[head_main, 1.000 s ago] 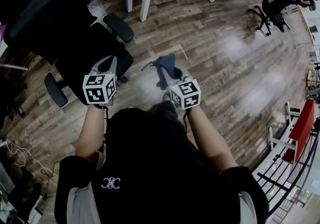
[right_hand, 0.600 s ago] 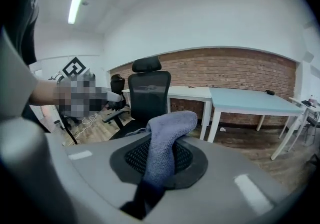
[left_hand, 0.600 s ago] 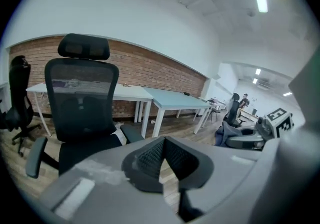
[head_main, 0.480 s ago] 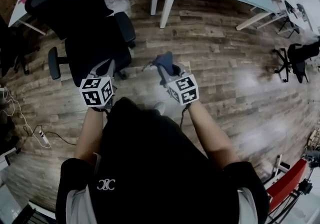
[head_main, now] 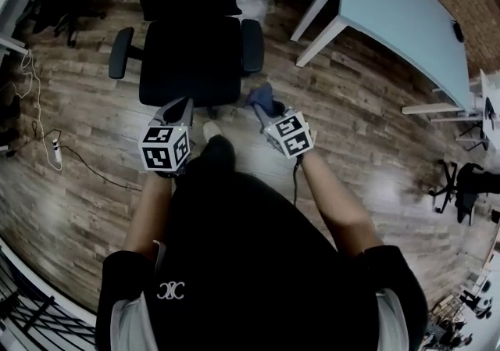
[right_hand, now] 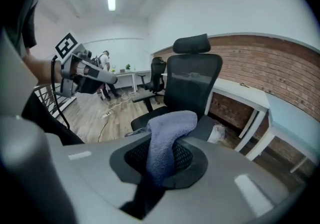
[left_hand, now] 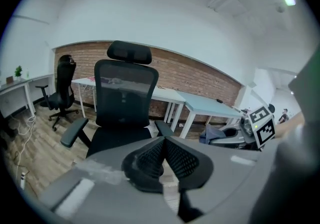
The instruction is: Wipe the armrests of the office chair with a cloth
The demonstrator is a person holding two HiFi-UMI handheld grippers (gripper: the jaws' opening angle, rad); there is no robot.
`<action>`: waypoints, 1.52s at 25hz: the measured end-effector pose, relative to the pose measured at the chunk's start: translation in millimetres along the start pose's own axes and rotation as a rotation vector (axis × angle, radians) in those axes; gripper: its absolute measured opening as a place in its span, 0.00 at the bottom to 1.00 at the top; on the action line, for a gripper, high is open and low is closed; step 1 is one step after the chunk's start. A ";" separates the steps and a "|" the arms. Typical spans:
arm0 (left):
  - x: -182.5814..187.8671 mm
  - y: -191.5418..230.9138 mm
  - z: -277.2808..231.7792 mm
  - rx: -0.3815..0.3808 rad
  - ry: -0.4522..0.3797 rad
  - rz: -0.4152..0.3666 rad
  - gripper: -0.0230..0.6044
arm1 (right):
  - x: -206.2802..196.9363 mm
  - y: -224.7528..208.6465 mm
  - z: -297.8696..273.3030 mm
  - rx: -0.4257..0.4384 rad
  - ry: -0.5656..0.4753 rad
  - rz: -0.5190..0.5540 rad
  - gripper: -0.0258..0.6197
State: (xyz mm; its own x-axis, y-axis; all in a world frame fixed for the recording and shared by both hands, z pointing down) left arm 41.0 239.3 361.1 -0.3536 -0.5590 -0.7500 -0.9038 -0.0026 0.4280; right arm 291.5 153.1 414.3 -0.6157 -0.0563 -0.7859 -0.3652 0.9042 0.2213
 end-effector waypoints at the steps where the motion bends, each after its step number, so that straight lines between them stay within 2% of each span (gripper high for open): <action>1: 2.0 7.0 -4.4 0.005 -0.002 0.015 0.05 | 4.4 -3.6 -11.7 0.023 0.018 0.022 0.12; 6: 23.3 47.2 -31.2 0.017 0.007 0.016 0.05 | 23.6 -16.4 -76.3 0.110 0.114 0.121 0.12; 9: 39.9 71.1 -49.7 0.002 0.004 0.066 0.05 | 28.2 -29.1 -114.8 0.133 0.190 0.195 0.12; 11: 48.8 81.4 -61.5 -0.011 0.009 0.094 0.05 | 27.7 -36.7 -137.8 0.157 0.235 0.262 0.12; 15: 54.4 92.4 -79.1 -0.035 0.036 0.111 0.05 | 15.7 -40.5 -177.0 0.259 0.327 0.390 0.12; 19: 48.8 107.2 -83.1 -0.009 0.029 0.185 0.05 | 3.3 -40.3 -203.6 0.340 0.422 0.499 0.12; 23: 39.0 118.2 -82.9 0.030 0.052 0.232 0.05 | -12.7 -42.8 -221.4 0.383 0.470 0.625 0.12; 26: 33.4 128.0 -80.9 0.074 0.056 0.278 0.05 | -25.6 -49.0 -232.9 0.441 0.513 0.665 0.12; 29: 29.3 134.2 -81.4 0.121 0.057 0.320 0.05 | -32.8 -53.9 -241.5 0.494 0.518 0.706 0.12; 34: 33.5 124.4 -91.6 0.163 0.063 0.340 0.05 | -31.8 -68.4 -260.1 0.568 0.480 0.744 0.12; 38: 33.9 110.2 -103.9 0.188 0.080 0.353 0.05 | -24.0 -84.7 -275.2 0.588 0.431 0.790 0.12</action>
State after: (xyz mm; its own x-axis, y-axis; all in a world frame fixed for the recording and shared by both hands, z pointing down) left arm -45.5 133.8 435.2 -0.6366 -0.5610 -0.5291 -0.7614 0.3486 0.5466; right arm 145.1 -38.7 573.3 -0.7666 0.5928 -0.2470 0.5666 0.8054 0.1744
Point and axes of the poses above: the fingertips, and each gripper's own axes: z backward along the fingers, y to its left, x out of its top, the point moved 9 cm from there along z, backward along the fingers, and after that the axes turned 15 degrees about z, right-handed, at the moved point
